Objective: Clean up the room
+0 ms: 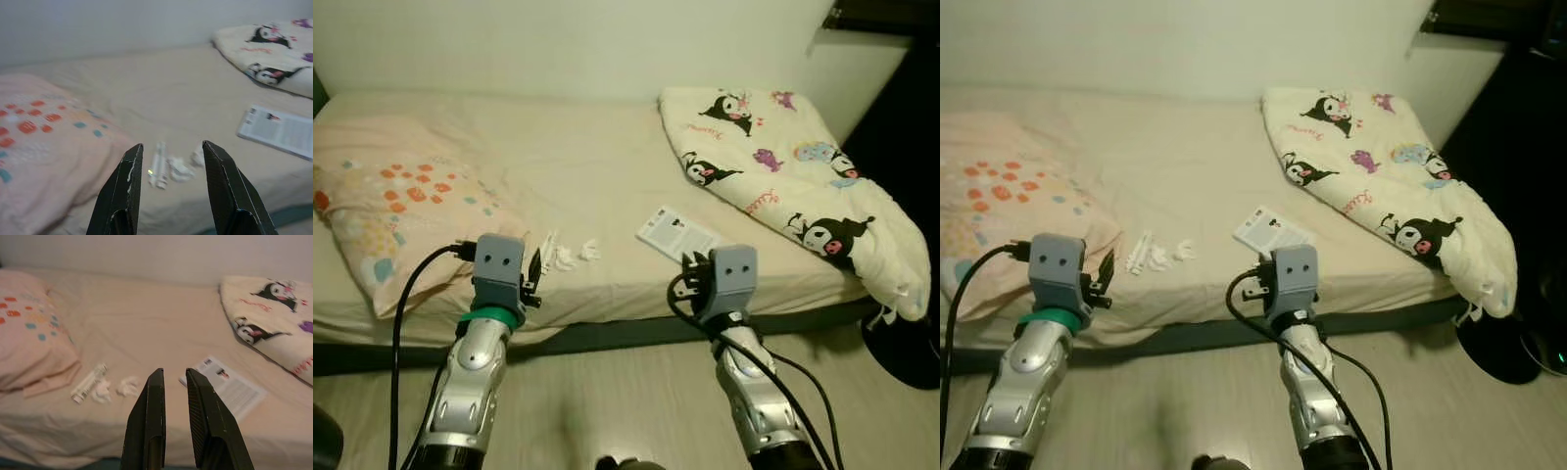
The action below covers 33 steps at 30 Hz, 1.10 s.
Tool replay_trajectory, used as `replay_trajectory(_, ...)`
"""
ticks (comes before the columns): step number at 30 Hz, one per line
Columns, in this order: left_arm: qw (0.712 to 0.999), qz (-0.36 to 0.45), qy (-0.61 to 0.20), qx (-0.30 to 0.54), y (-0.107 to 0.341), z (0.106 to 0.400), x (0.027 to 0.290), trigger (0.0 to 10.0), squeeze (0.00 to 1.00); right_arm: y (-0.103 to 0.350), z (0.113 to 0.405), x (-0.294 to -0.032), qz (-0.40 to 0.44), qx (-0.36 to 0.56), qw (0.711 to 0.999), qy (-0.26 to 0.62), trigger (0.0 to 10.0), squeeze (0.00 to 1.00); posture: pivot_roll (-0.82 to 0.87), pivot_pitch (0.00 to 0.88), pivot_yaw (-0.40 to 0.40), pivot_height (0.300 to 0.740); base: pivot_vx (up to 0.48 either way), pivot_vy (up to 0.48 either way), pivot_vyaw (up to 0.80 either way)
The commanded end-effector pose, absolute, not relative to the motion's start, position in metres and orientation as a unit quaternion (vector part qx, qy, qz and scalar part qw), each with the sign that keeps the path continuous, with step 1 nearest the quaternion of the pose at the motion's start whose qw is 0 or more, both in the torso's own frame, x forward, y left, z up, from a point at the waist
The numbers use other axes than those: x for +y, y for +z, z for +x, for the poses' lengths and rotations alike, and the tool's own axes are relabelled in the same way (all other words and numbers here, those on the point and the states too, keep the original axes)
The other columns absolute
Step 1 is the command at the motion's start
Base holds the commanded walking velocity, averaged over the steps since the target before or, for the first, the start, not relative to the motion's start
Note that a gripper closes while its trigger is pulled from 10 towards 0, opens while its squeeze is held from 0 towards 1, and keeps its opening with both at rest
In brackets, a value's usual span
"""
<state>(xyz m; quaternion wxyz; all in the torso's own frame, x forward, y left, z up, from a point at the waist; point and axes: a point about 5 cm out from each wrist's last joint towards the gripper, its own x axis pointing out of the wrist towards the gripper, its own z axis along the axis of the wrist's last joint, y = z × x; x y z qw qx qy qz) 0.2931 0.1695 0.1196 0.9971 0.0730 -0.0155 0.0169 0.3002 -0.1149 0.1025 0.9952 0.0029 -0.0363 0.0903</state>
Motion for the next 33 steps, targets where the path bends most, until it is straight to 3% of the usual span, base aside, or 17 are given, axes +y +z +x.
replay_trajectory(1, 0.997, 0.076, 0.015, -0.011, 0.116, 0.293, 0.167, 10.0, 0.0, 0.101, 0.301, -0.12, -0.002, -0.035, 0.996, 0.083, 10.0, 0.0, -0.04, 0.0, -0.043, 0.74, 0.48, 0.0, 0.0)
replay_trajectory(22, 0.996, 0.083, 0.007, -0.017, 0.114, 0.292, 0.164, 10.0, 0.0, 0.1, 0.303, -0.122, -0.01, -0.035, 0.996, 0.085, 10.0, 0.0, -0.04, 0.0, -0.044, 0.74, 0.446, 0.0, 0.0)
replay_trajectory(33, 0.996, 0.085, 0.009, 0.003, 0.105, 0.286, 0.166, 10.0, 0.0, 0.098, 0.303, -0.122, -0.009, -0.031, 0.996, 0.082, 10.0, 0.0, -0.04, 0.0, -0.038, 0.74, 0.0, 0.0, 0.0)
